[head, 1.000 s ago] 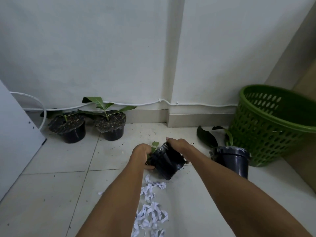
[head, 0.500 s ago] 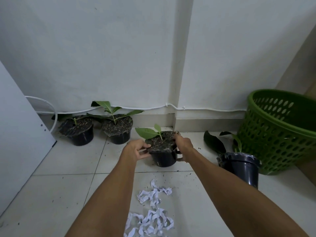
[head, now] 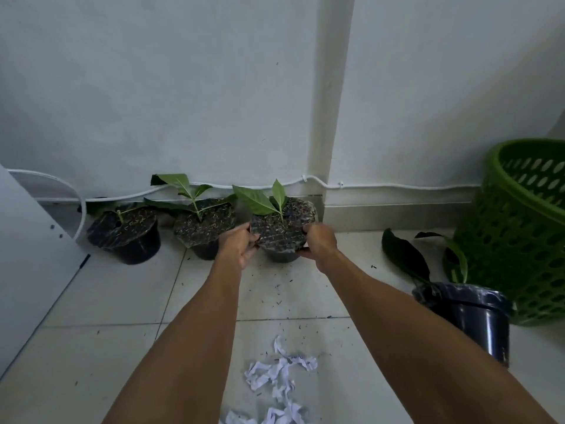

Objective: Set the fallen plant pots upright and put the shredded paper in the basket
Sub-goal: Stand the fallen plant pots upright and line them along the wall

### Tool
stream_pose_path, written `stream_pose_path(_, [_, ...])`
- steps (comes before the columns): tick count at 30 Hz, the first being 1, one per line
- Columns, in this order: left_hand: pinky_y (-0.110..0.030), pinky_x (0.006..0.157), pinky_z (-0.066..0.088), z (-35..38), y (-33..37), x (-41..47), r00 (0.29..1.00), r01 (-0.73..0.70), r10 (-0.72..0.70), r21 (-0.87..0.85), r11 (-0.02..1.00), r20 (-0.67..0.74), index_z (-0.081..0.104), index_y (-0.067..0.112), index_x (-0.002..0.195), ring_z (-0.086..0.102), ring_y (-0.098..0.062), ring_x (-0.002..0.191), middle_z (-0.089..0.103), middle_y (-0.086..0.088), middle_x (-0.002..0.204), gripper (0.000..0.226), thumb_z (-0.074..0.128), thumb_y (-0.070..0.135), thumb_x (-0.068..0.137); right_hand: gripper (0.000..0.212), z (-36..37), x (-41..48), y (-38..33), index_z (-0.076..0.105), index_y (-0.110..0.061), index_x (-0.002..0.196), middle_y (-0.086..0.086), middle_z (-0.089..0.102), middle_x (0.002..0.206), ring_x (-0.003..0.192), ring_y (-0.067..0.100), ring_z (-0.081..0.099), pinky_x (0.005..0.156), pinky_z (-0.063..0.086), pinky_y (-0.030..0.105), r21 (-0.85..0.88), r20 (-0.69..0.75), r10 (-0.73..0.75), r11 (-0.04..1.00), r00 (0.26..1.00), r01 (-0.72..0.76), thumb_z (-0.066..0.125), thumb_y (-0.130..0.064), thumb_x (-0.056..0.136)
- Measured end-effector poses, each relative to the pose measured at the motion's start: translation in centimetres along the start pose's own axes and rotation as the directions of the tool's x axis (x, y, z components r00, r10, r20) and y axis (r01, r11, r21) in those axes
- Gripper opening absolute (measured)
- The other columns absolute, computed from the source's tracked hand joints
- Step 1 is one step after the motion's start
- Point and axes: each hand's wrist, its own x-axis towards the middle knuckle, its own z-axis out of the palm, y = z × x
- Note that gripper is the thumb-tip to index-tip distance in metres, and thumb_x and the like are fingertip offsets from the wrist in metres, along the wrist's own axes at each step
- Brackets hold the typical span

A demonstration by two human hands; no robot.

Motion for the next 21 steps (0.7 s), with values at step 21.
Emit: stream_pose_path(21, [-0.045,0.108,0.047,2.0,-1.7,-4.1,0.986,0.144,-0.126,0.161,0.976,-0.112,0.04,0.005,0.146,0.051,-0.035,0.133,0.047,-0.019,0.149,0.067,0.071,0.026,0.09,0.048,-2.4,-1.8,-0.1,0.051,-0.006,0.141,0.018,0.055,0.14,0.118,0.038,0.058,0.096,0.056,0.049,-0.315,-0.106,-0.154,0.942,0.982,0.114,0.054,-0.015,0.093])
